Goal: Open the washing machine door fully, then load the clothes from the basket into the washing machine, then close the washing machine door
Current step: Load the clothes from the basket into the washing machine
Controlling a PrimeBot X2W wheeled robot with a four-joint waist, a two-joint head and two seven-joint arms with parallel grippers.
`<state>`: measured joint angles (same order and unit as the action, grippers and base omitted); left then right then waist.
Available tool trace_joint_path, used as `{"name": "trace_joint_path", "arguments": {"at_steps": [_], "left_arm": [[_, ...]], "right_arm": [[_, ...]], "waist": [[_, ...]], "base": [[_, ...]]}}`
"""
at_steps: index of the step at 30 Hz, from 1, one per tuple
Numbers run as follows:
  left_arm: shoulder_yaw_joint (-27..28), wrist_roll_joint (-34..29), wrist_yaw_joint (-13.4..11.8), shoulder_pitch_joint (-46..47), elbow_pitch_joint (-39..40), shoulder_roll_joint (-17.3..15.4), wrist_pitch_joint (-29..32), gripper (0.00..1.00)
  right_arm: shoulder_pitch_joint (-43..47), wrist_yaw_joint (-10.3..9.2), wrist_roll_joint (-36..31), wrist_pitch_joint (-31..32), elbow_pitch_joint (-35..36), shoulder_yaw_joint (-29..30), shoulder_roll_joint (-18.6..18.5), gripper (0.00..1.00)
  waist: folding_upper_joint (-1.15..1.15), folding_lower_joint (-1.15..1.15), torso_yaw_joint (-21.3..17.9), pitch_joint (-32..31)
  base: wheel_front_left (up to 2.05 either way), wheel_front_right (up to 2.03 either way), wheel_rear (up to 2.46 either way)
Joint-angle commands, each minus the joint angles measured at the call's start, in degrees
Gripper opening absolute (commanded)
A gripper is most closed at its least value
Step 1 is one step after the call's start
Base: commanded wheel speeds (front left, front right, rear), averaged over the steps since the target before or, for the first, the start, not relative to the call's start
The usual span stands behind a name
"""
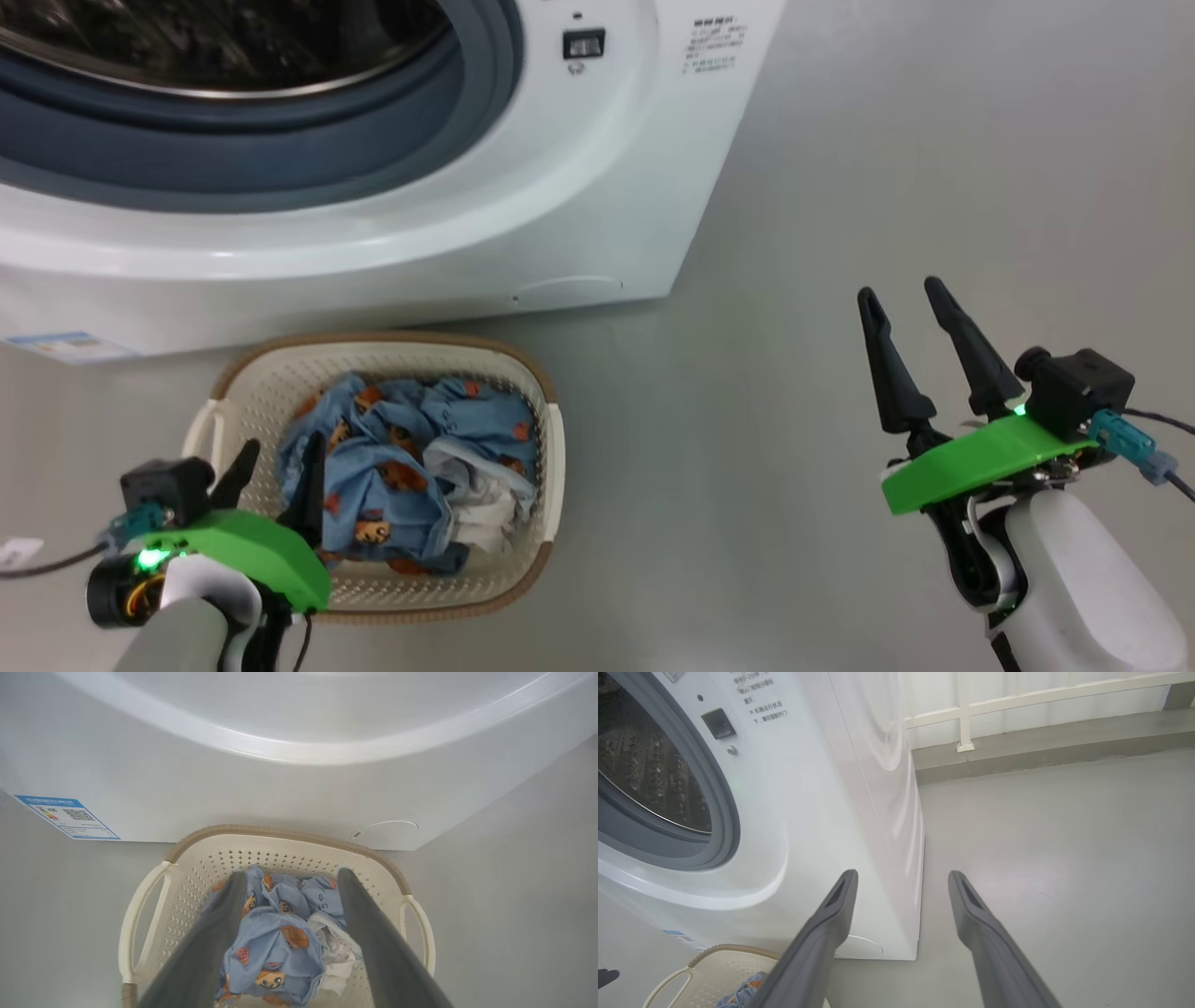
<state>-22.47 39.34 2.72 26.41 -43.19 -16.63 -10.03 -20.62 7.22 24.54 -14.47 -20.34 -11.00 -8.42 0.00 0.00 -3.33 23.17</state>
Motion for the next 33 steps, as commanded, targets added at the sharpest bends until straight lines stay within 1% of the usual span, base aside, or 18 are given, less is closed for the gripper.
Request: {"name": "trace_joint_path", "arguments": {"at_steps": [1, 10, 11, 18, 24, 29, 33], "left_arm": [[1.2, -0.3, 0.5, 2.2, -1.2, -1.5, 0.1, 1.0], [-1.0, -0.6, 3.1, 10.9, -16.1, -0.1, 2.1, 1.0], [-1.0, -0.6, 3.1, 10.9, -16.1, -0.1, 2.1, 1.0], [-2.1, -0.5, 4.0, 16.5, -24.2, 0.1, 3.8, 1.0], [-3.3, -1.0, 4.4, 20.6, -27.9, -1.0, 6.1, 1.0], [-3.6, -1.0, 4.4, 23.9, -29.2, -2.2, 7.8, 1.0], [-3.4, -0.6, 4.2, 25.8, -29.8, -2.9, 8.1, 1.0]], "right_arm": [[-0.8, 0.26, -0.8, -0.5, 1.5, -1.0, 0.4, 1.0], [-3.7, 0.26, -2.2, -0.5, 2.5, -1.2, 1.7, 1.0], [-3.7, 0.26, -2.2, -0.5, 2.5, -1.2, 1.7, 1.0], [-5.4, 0.26, -2.9, -0.5, 3.7, -1.5, 3.0, 1.0], [-6.6, 0.26, -3.2, -0.5, 4.9, -1.8, 4.0, 1.0], [-7.3, 0.26, -3.3, -0.5, 6.0, -2.0, 4.8, 1.0], [-7.6, 0.26, -3.3, -0.5, 6.7, -2.4, 5.1, 1.0]], "waist": [[0.0, 0.0, -1.3, 4.5], [0.0, 0.0, -2.9, 11.9], [0.0, 0.0, -2.9, 11.9], [0.0, 0.0, -4.4, 17.0], [0.0, 0.0, -5.9, 21.3], [0.0, 0.0, -7.4, 24.8], [0.0, 0.0, -8.6, 26.9]], "base": [[0.0, 0.0, 0.0], [0.0, 0.0, 0.0], [0.0, 0.0, 0.0], [0.0, 0.0, 0.0], [0.0, 0.0, 0.0], [0.0, 0.0, 0.0], [0.0, 0.0, 0.0]]}}
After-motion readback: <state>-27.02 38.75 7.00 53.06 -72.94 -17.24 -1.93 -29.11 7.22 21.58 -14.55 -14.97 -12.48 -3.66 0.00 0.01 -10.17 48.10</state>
